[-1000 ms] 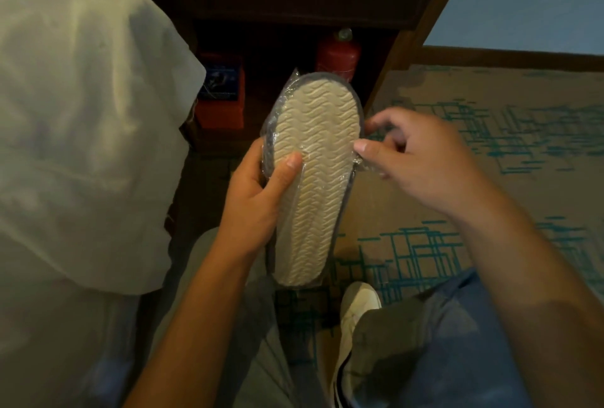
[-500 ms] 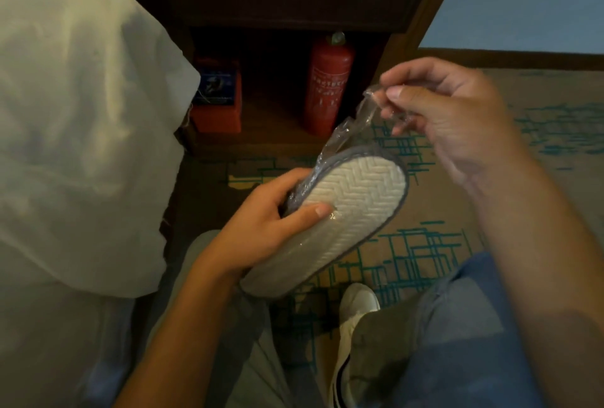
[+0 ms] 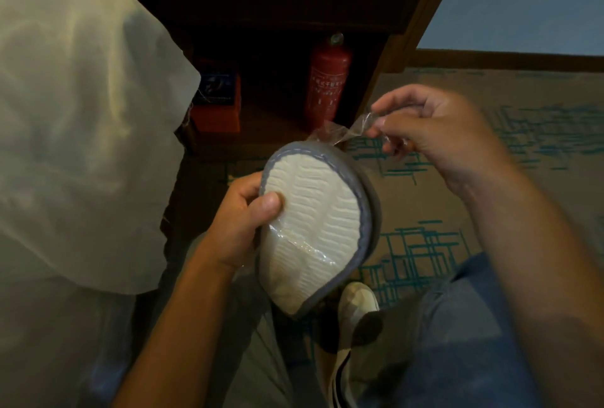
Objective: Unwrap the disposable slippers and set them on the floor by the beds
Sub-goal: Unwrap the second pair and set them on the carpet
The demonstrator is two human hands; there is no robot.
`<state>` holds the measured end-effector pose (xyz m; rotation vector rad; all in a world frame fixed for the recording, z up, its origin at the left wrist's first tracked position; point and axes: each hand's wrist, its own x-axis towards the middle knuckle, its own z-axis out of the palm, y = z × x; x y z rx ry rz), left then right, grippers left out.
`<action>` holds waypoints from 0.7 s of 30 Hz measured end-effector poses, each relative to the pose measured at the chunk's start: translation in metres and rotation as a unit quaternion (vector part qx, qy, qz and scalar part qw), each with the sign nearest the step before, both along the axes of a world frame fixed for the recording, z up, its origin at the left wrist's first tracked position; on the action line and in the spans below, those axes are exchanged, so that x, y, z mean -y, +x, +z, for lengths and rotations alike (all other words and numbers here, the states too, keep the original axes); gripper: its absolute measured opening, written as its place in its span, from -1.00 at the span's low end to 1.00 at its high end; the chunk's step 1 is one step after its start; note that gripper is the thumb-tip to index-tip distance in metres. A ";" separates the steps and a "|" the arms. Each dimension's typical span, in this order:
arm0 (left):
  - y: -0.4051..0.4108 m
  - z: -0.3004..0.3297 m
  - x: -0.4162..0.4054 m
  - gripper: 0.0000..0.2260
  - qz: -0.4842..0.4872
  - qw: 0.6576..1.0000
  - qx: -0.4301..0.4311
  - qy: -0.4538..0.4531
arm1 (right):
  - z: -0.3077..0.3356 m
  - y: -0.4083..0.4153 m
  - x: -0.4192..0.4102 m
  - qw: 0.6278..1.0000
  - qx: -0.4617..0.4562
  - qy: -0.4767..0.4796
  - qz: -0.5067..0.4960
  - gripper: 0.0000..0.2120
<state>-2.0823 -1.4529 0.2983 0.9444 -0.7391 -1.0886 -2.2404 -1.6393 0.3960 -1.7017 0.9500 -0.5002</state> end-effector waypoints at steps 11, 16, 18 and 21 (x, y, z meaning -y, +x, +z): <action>0.004 0.012 0.003 -0.65 0.095 0.994 0.035 0.043 | 0.009 -0.006 -0.005 0.998 -0.031 -0.041 -0.024 -0.90; 0.005 0.007 0.008 -0.69 0.139 0.985 0.042 0.098 | 0.018 -0.004 -0.032 0.992 0.043 -0.022 0.116 -0.69; 0.002 0.009 0.010 -0.73 0.141 0.985 0.034 0.098 | 0.010 0.004 -0.040 0.987 0.015 -0.024 0.160 -0.61; -0.003 0.009 0.014 -0.82 0.139 0.985 0.026 0.095 | -0.001 0.010 -0.041 0.984 -0.019 -0.070 0.160 -0.70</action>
